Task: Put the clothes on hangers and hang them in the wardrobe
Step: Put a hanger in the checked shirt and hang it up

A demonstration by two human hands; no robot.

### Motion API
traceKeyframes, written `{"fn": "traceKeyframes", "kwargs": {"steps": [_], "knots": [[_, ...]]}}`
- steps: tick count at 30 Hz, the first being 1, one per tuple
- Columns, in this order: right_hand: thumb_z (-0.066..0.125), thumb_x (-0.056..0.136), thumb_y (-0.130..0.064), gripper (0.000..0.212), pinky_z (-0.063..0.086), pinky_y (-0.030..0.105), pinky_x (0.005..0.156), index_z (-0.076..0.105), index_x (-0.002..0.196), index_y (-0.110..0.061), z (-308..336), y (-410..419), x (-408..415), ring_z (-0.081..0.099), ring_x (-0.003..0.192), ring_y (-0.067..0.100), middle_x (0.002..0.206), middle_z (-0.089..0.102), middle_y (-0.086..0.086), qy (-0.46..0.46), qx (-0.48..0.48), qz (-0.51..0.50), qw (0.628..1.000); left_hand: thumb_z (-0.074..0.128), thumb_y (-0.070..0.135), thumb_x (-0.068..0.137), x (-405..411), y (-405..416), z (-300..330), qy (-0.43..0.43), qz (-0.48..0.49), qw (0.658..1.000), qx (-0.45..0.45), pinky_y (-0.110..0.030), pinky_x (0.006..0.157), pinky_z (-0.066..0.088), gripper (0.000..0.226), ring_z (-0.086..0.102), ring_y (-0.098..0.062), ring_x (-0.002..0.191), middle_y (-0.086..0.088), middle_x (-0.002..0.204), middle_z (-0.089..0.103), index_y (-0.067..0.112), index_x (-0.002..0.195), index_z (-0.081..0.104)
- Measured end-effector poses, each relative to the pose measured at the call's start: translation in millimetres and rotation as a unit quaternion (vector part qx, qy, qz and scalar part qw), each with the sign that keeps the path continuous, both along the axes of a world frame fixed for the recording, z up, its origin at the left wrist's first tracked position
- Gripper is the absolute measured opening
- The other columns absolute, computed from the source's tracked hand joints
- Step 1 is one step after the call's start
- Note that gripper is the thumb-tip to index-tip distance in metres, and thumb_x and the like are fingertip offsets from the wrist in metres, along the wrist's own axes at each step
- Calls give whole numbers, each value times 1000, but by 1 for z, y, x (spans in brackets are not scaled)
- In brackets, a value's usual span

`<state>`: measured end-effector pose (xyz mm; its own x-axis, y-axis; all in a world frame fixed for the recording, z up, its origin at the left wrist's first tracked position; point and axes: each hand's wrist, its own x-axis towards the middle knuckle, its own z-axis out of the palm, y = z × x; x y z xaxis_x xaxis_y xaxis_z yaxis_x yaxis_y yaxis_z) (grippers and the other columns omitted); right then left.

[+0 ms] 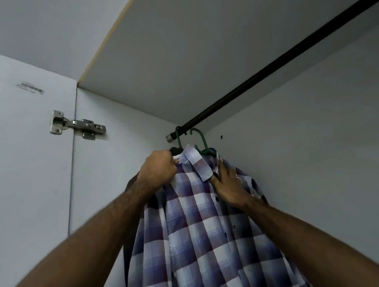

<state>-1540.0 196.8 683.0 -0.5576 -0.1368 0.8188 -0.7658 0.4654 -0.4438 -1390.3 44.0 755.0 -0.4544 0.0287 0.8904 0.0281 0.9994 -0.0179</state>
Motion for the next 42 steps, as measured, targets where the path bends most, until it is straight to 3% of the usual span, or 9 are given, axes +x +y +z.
{"fn": "traceKeyframes", "kwargs": {"steps": [5,15,22,26,32,35,38,40,42], "knots": [[25,102,-67,77,8,57,122,-9,161,-32,16,-3,-51,3,155,39,170,-3,13,-25,-30,33,999,53,19,99,-34,11,15,5,24,1000,-16,-36,77,53,12,59,-20,79,-8,92,62,11,95,60],[25,104,-62,70,14,56,123,4,163,-31,68,-37,-66,16,153,39,169,11,12,78,-49,82,992,49,14,99,-23,-6,34,42,76,996,0,-31,65,38,10,49,-19,71,-7,85,53,10,90,52],[32,103,-61,73,9,55,125,-3,162,-34,9,-59,-80,1,157,29,171,1,3,67,-36,121,990,53,27,100,-16,-31,2,32,44,998,-13,-37,74,47,21,58,-27,86,-11,103,65,7,104,58],[38,101,-64,80,7,57,125,-5,161,-34,-39,-48,-84,-1,156,29,171,-5,3,71,1,88,994,70,28,90,-1,-30,-23,33,-19,999,-12,-33,73,40,51,52,-20,88,-3,106,53,10,129,43],[42,89,-79,99,4,64,122,-13,160,-36,-145,-12,-106,-8,156,35,170,-14,5,-7,202,-28,979,78,25,84,19,-38,-67,15,-66,998,1,-27,68,41,80,54,-20,89,-3,111,50,10,144,26],[57,93,-63,97,12,51,125,1,163,-25,-186,3,-101,6,155,37,169,0,14,-80,305,4,949,78,28,84,32,-45,-89,22,-102,994,15,-31,74,45,86,57,-21,93,0,114,50,13,146,21],[65,97,-38,58,42,40,108,48,145,-11,-213,12,-76,46,135,38,148,41,17,-129,353,-4,927,76,37,86,46,-50,-116,2,-124,991,41,-34,81,45,90,56,-19,97,-1,122,52,14,149,17],[60,95,-22,39,46,40,101,56,131,-8,-226,10,-54,53,124,38,139,46,17,-80,286,-49,954,71,53,85,58,-53,-137,-7,-138,989,56,-38,89,45,94,55,-21,105,-6,140,49,16,151,16],[54,97,-16,45,43,44,110,49,141,-10,-235,-2,-15,49,131,35,150,40,14,-16,146,-28,989,58,64,86,70,-58,-162,-14,-152,986,72,-42,93,44,92,54,-23,112,-8,152,39,19,153,14]]}}
